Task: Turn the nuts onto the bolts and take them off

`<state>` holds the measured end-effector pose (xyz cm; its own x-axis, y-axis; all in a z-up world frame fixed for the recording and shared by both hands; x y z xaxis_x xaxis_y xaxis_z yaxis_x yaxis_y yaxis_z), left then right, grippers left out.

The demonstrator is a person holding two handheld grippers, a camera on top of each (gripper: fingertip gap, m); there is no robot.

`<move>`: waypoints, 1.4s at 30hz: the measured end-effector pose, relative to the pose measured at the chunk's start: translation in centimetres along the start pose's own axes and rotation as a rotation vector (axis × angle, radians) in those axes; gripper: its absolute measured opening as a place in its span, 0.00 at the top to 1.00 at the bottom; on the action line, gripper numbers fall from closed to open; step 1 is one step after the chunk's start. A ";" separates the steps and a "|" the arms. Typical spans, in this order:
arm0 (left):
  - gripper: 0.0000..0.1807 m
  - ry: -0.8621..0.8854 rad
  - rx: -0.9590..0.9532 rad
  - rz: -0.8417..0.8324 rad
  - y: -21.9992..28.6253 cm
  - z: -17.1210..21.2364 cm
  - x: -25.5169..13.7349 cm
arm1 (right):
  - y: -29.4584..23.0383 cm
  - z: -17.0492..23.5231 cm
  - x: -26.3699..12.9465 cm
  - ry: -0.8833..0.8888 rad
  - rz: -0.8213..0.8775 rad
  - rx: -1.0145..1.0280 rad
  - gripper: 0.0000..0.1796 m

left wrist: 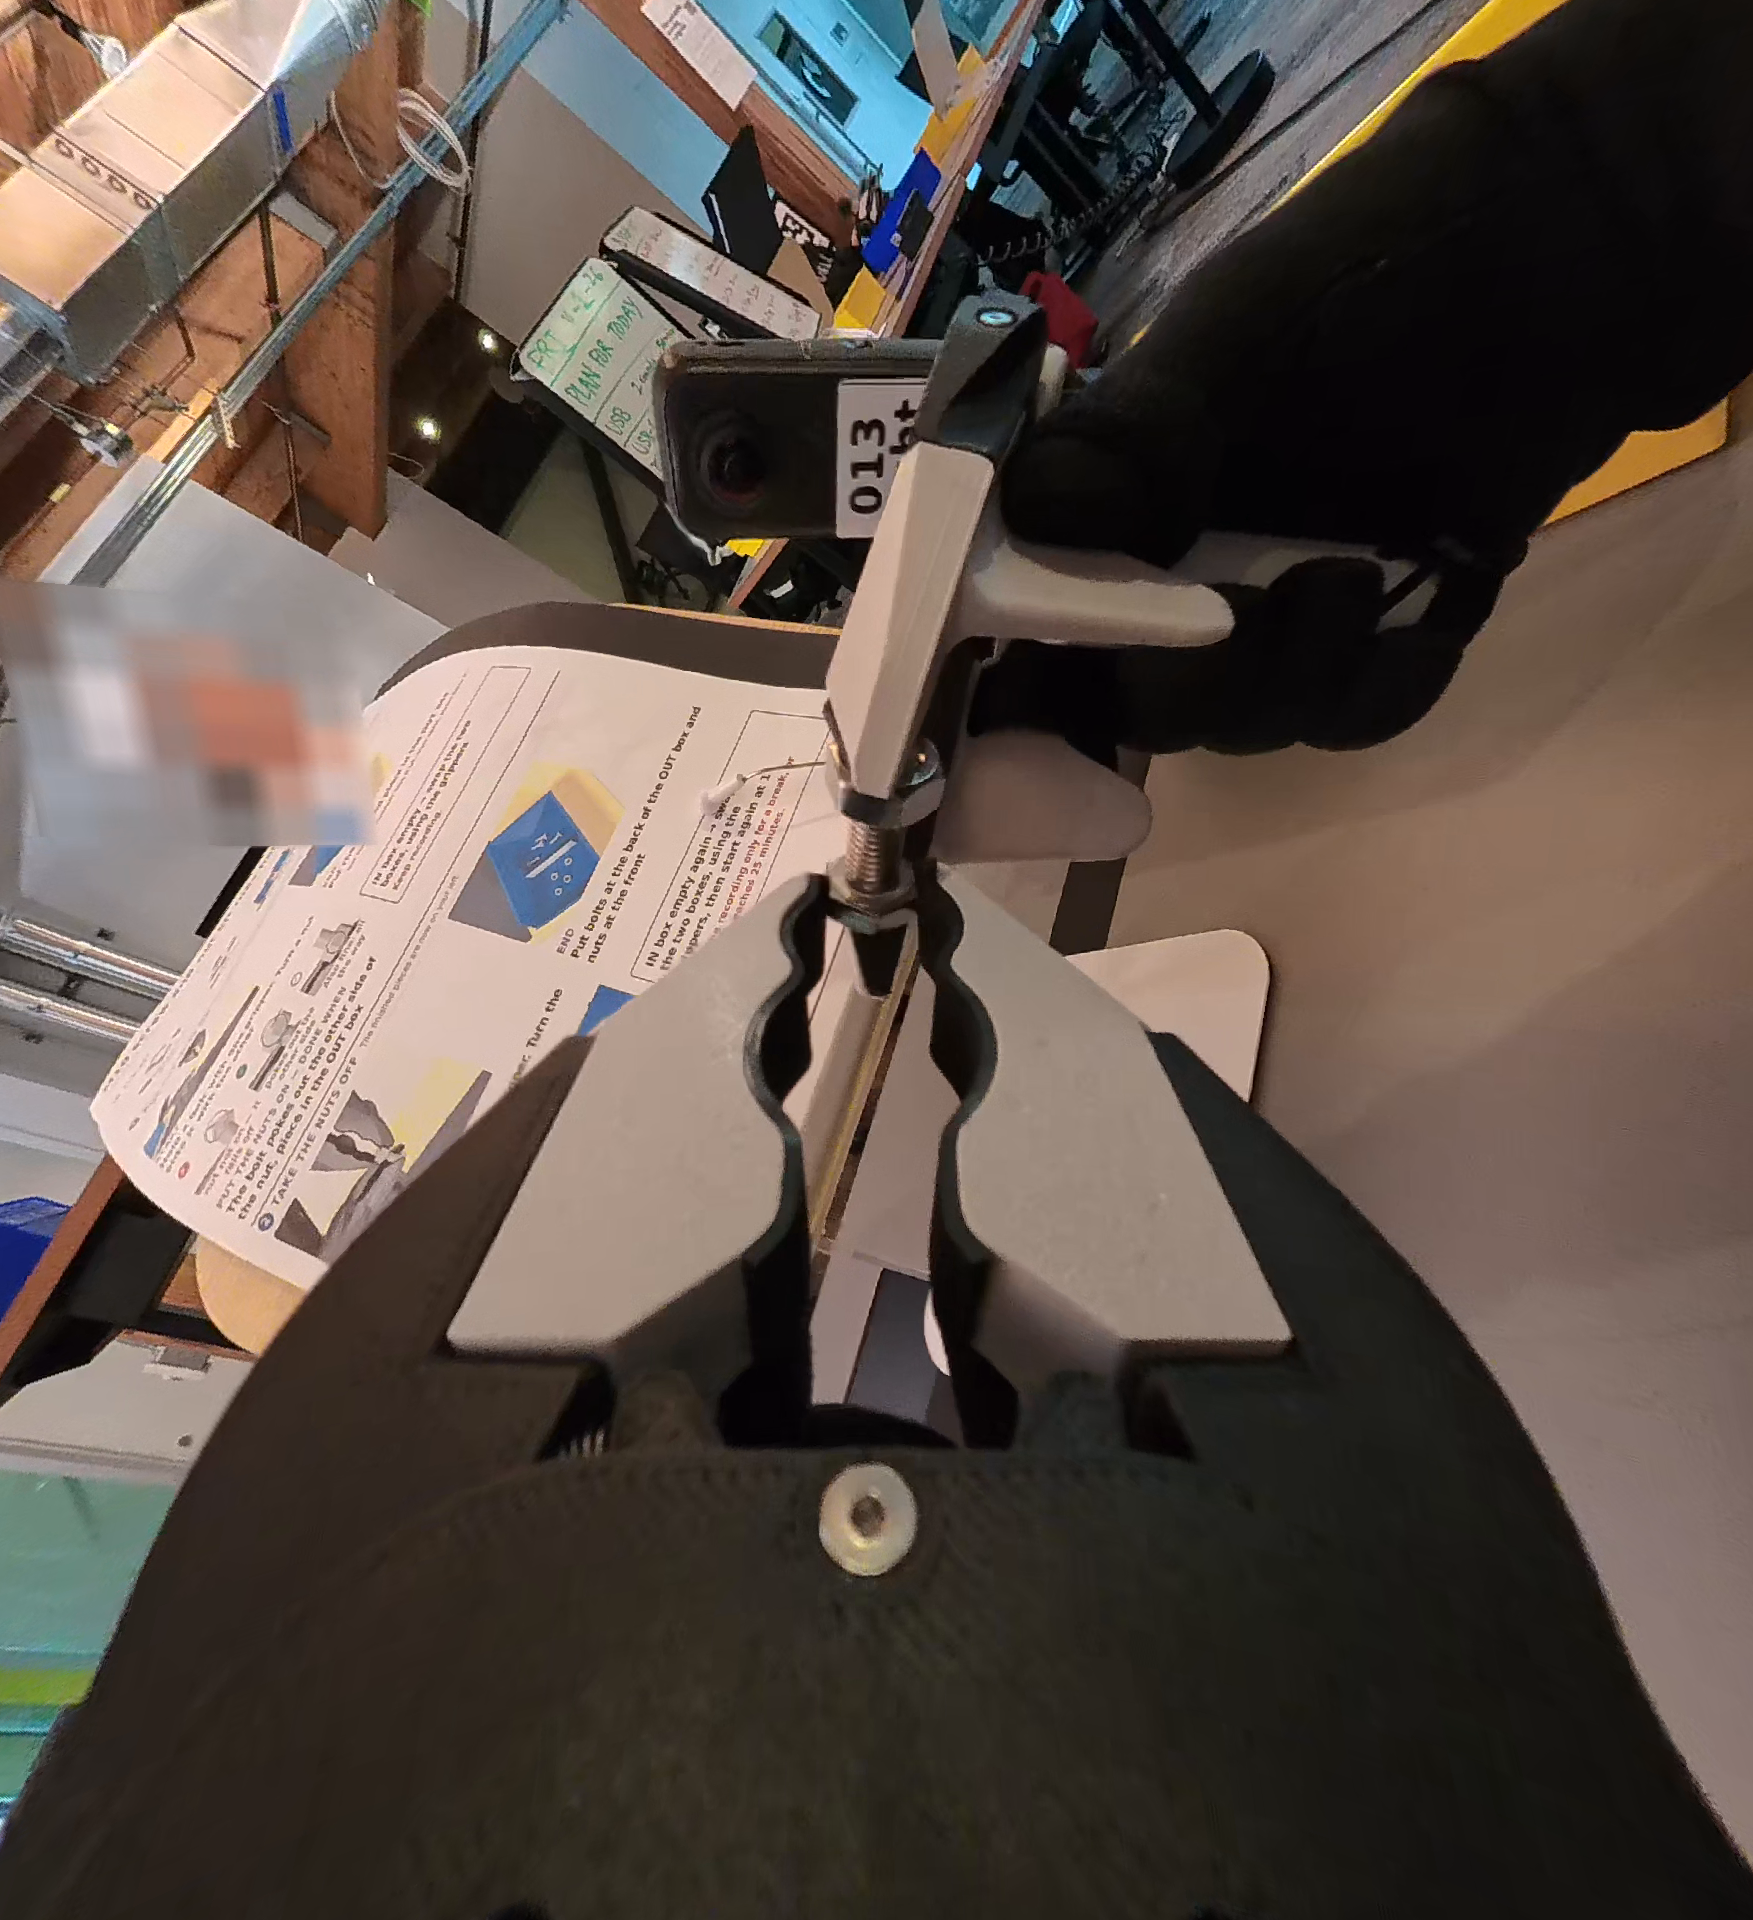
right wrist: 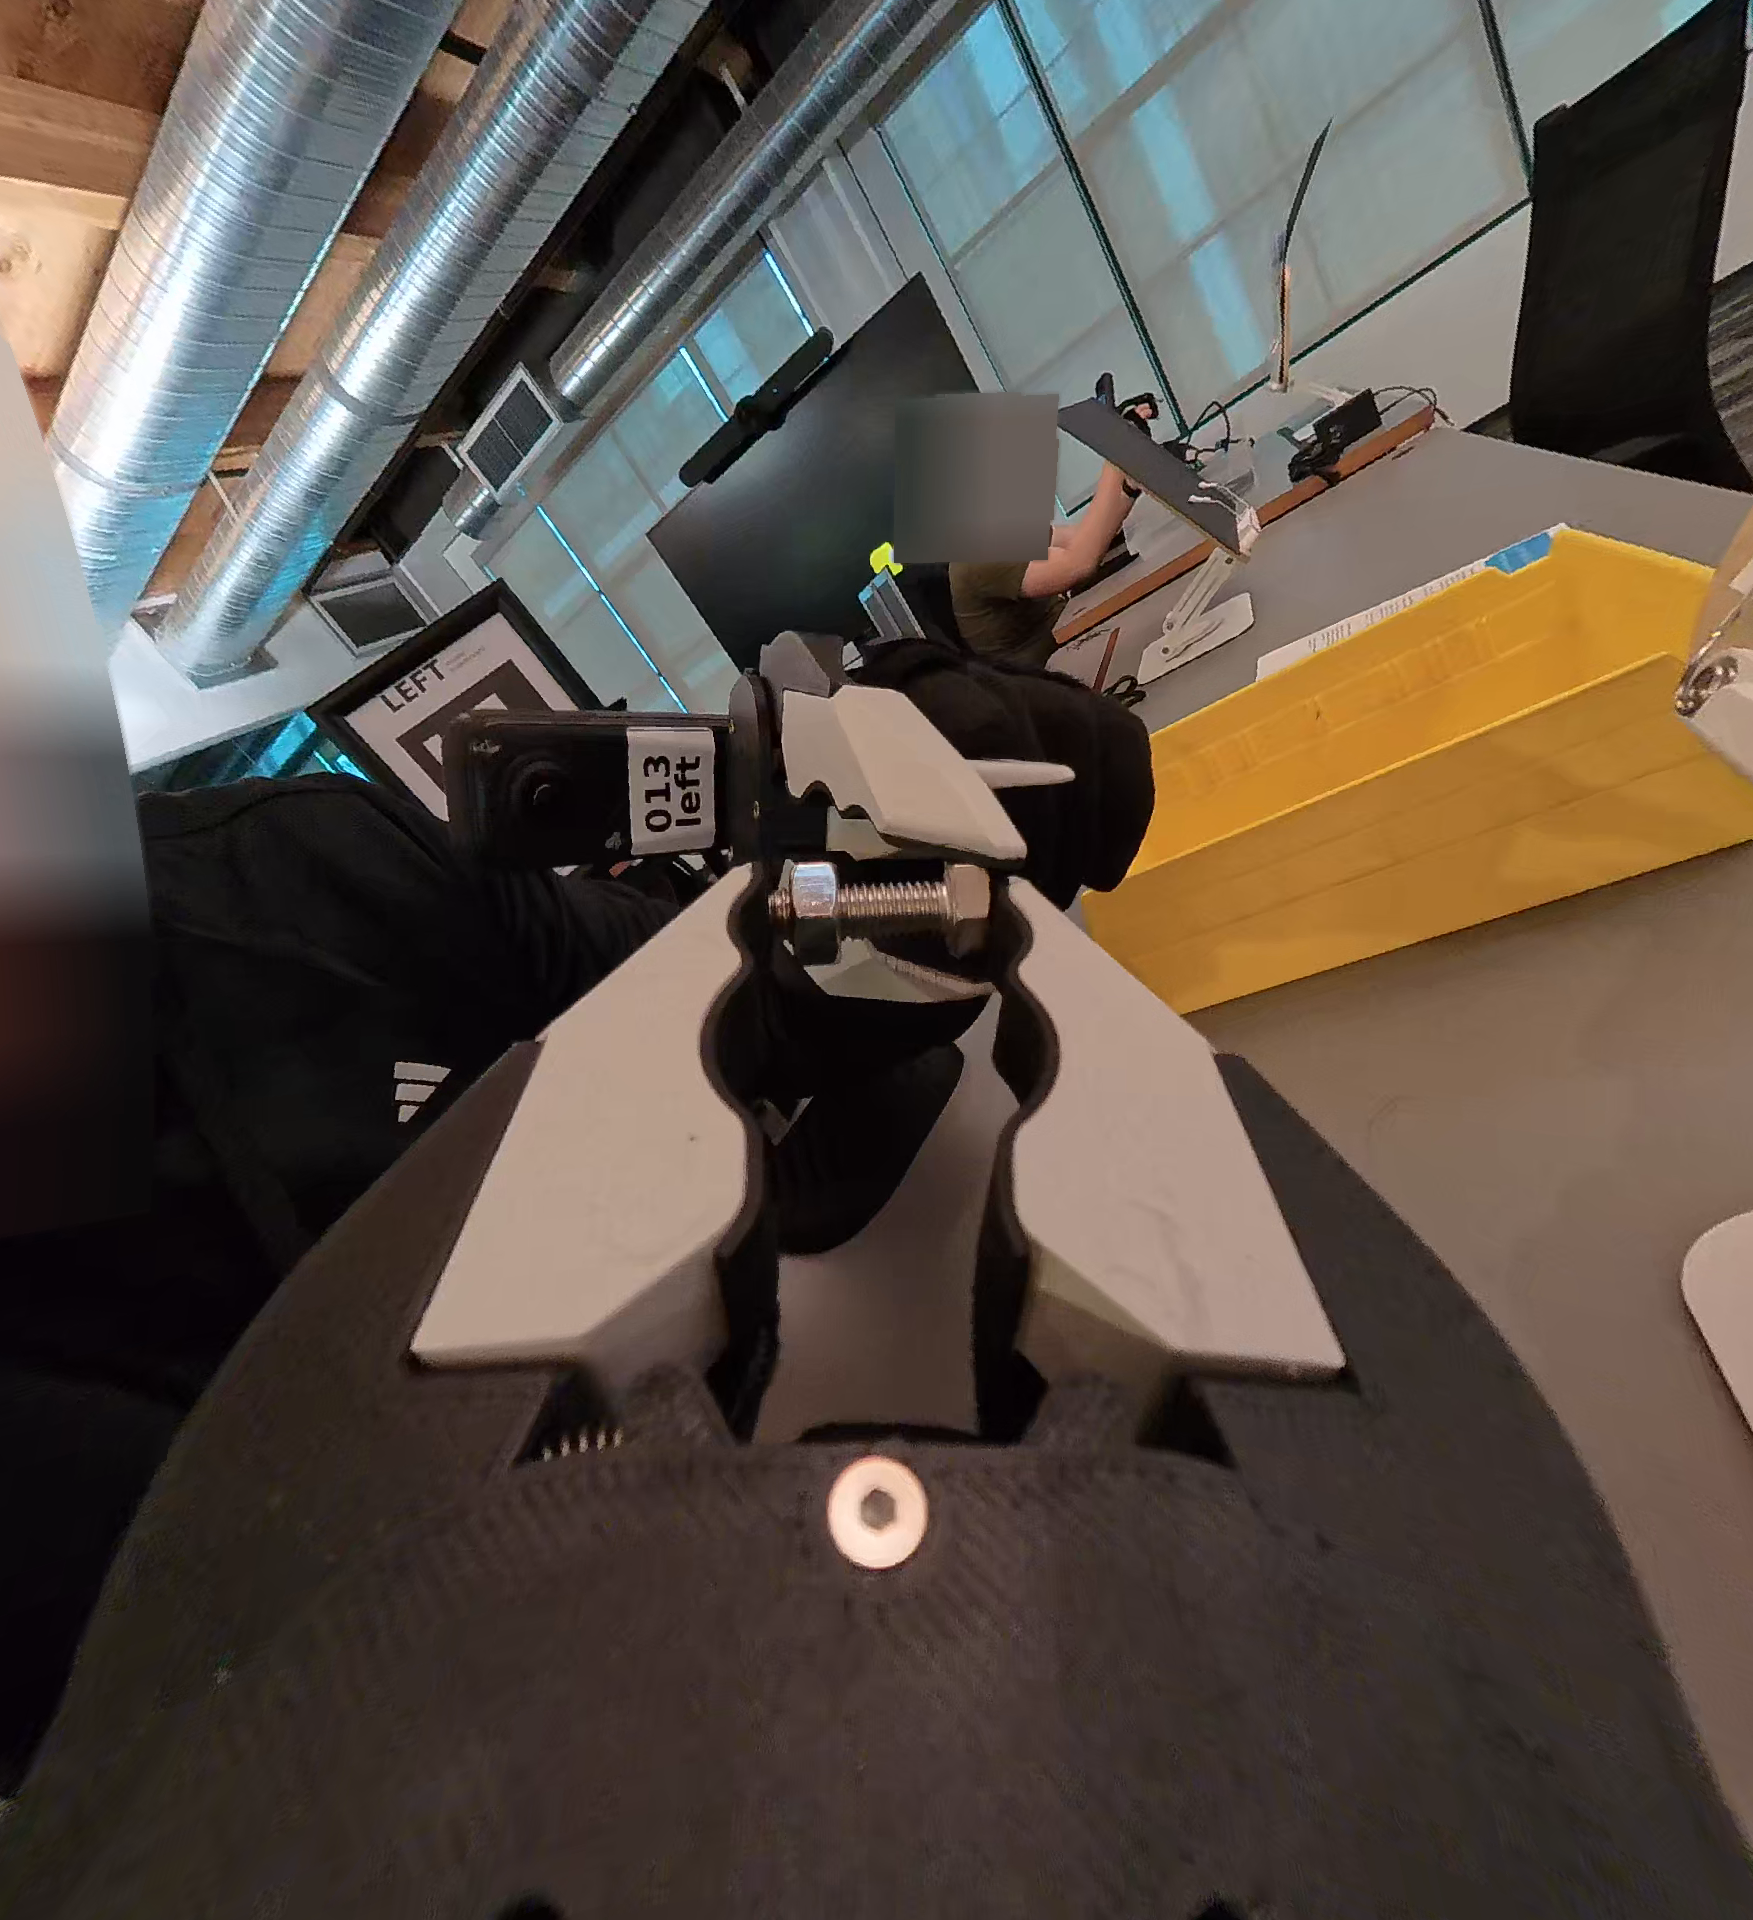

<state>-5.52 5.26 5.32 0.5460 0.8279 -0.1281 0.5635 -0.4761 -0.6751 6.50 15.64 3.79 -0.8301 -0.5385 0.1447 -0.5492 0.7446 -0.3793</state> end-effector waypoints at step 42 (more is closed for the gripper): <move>0.91 0.055 -0.758 0.423 -2.2 2.7 1.8 | -3.0 -1.9 -0.5 -0.238 0.423 -0.670 0.90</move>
<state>-7.44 8.62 4.67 0.8210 0.5308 -0.2105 0.5569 -0.8257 0.0897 8.38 14.41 6.59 -0.9782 -0.1734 -0.1143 -0.1991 0.9398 0.2778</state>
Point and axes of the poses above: each gripper's, where its closed fingertips meet, x out along the fingers, z out of its underside, y = z × x across the jaws, the point moved 10 cm from there along -x, back along the fingers, and after that the axes turned 11 degrees about -x, right-handed, at the moved point
